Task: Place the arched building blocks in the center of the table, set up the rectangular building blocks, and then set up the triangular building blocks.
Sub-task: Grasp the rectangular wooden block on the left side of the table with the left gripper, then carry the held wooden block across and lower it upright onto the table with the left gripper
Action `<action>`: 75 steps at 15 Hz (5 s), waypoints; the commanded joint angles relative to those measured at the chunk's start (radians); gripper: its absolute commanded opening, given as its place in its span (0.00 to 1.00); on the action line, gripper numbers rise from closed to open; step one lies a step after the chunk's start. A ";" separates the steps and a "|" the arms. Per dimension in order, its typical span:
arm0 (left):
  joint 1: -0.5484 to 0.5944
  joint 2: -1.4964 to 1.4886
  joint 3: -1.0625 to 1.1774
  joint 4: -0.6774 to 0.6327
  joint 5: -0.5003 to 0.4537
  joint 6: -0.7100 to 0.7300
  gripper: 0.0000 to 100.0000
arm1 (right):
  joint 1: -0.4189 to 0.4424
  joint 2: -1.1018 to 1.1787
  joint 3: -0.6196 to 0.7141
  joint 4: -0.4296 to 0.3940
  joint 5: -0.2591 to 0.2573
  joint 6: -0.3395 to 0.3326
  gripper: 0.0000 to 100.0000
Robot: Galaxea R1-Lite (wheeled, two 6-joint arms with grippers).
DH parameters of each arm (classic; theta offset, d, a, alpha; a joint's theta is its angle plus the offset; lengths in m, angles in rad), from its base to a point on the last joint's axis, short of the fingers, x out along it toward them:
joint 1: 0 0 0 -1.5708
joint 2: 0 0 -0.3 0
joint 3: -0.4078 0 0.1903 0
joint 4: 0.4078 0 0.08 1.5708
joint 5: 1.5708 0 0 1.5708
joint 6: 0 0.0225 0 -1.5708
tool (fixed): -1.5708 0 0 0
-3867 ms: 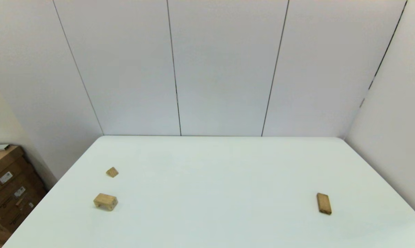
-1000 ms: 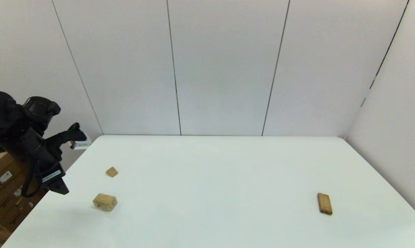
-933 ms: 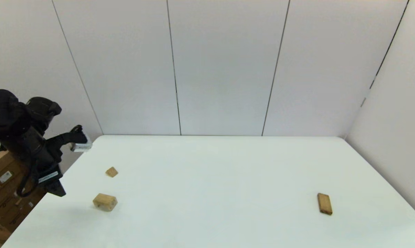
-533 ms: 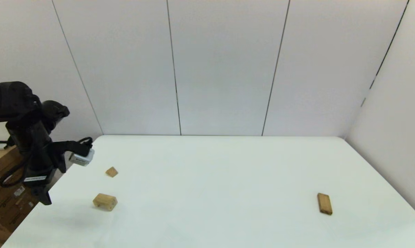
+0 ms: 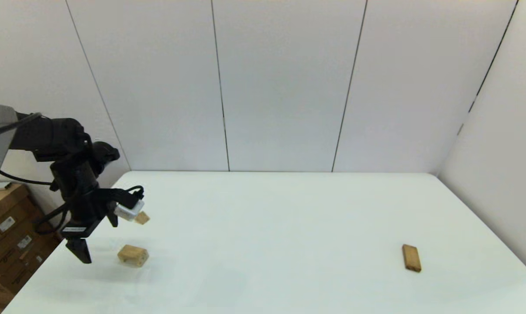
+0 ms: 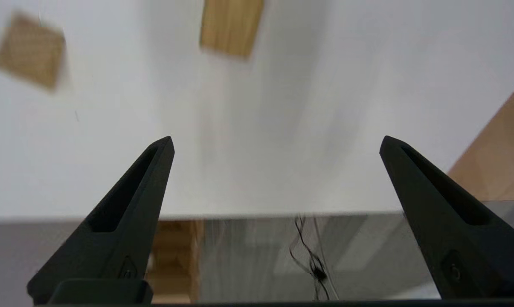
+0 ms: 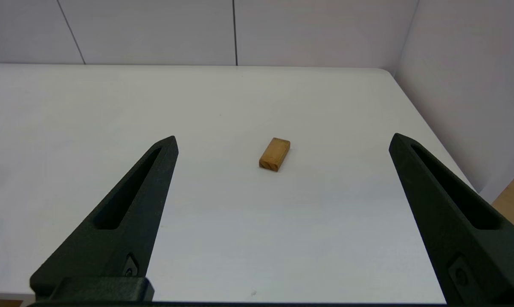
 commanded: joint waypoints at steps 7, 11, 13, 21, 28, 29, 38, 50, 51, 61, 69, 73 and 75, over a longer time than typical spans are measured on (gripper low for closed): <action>-0.013 0.167 -0.075 -0.044 -0.135 0.082 1.00 | 0.000 0.000 0.002 0.000 0.000 0.000 1.00; -0.013 0.194 -0.080 -0.093 -0.153 0.125 1.00 | 0.000 0.000 0.002 0.000 0.000 0.000 1.00; -0.013 0.196 -0.070 -0.093 -0.165 0.142 1.00 | 0.000 0.000 0.002 0.000 0.000 0.000 1.00; -0.024 0.174 0.016 -0.187 -0.196 0.189 1.00 | 0.000 0.000 0.002 0.000 0.000 0.000 1.00; -0.047 0.177 0.039 -0.219 -0.213 0.209 1.00 | 0.000 0.000 0.002 0.000 0.000 0.000 1.00; -0.047 0.177 0.039 -0.219 -0.213 0.211 1.00 | 0.000 0.000 0.002 0.000 0.000 0.000 1.00; -0.044 0.194 0.037 -0.276 -0.208 0.212 1.00 | 0.000 0.000 0.002 0.000 0.000 0.000 1.00; -0.044 0.193 0.039 -0.274 -0.207 0.231 0.00 | 0.000 0.000 0.002 0.000 0.000 0.000 1.00; -0.044 0.193 0.037 -0.274 -0.207 0.231 0.00 | 0.000 0.000 0.002 0.000 0.000 0.000 1.00; -0.044 0.111 0.068 -0.268 -0.211 0.223 0.00 | 0.000 0.000 0.002 0.000 0.000 0.000 1.00; -0.131 -0.120 0.177 -0.262 -0.216 0.159 0.00 | -0.001 0.000 0.002 0.000 0.000 0.000 1.00; -0.236 -0.225 0.243 -0.262 -0.216 0.093 0.00 | 0.000 0.000 0.002 0.000 0.000 0.000 1.00; -0.309 -0.255 0.266 -0.262 -0.210 -0.012 0.00 | 0.000 0.000 0.002 0.000 0.000 0.000 1.00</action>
